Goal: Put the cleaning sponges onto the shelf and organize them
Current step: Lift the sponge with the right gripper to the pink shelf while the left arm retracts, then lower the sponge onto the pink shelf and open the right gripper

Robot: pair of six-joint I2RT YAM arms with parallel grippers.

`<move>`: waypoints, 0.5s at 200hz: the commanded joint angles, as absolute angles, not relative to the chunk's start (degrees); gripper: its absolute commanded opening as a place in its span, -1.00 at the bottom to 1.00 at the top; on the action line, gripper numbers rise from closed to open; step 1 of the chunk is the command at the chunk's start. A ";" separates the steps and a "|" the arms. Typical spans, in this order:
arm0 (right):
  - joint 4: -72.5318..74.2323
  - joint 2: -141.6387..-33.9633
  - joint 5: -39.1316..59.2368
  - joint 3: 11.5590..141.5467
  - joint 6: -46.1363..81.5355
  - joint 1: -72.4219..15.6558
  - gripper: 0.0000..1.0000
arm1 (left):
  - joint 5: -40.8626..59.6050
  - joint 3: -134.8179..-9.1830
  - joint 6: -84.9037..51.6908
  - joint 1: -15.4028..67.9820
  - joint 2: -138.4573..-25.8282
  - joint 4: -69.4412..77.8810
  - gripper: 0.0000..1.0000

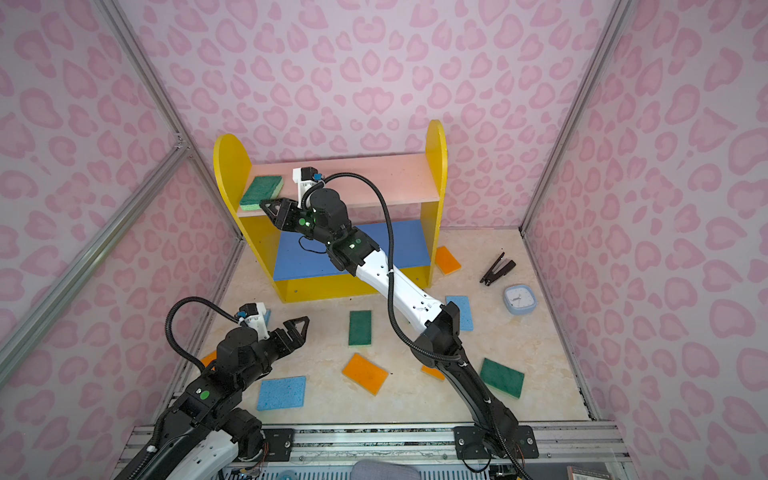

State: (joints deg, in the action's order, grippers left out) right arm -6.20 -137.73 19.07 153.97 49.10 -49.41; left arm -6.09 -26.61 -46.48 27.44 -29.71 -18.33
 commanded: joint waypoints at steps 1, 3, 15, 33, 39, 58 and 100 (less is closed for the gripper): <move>-4.58 -138.88 19.05 154.13 49.74 -49.31 -0.62 | -7.03 -27.20 -46.41 27.36 -29.53 -19.22 0.98; -4.51 -138.87 19.07 154.15 49.74 -49.31 -0.64 | -7.05 -27.23 -46.34 27.34 -29.53 -19.28 0.99; -4.41 -138.96 19.48 154.15 50.00 -49.22 -0.72 | -7.10 -27.41 -46.25 27.35 -29.53 -19.35 0.98; -4.29 -139.13 20.56 154.15 50.39 -49.11 -0.78 | -7.21 -27.49 -46.22 27.38 -29.48 -19.54 0.98; -4.25 -139.11 20.89 154.03 50.51 -49.11 -0.80 | -7.31 -27.52 -46.20 27.33 -29.48 -19.51 0.98; -3.94 -139.13 22.65 153.82 50.95 -49.11 -0.86 | -7.29 -27.47 -46.18 27.33 -29.67 -19.43 0.99; -3.80 -138.75 25.56 153.78 50.80 -49.26 -0.94 | -7.29 -27.57 -46.18 27.33 -30.29 -18.98 0.99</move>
State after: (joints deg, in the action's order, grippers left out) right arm -4.10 -138.10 22.81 154.01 50.37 -49.30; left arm -6.66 -26.79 -46.44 27.44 -29.95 -19.70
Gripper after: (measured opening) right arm 0.061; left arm 0.992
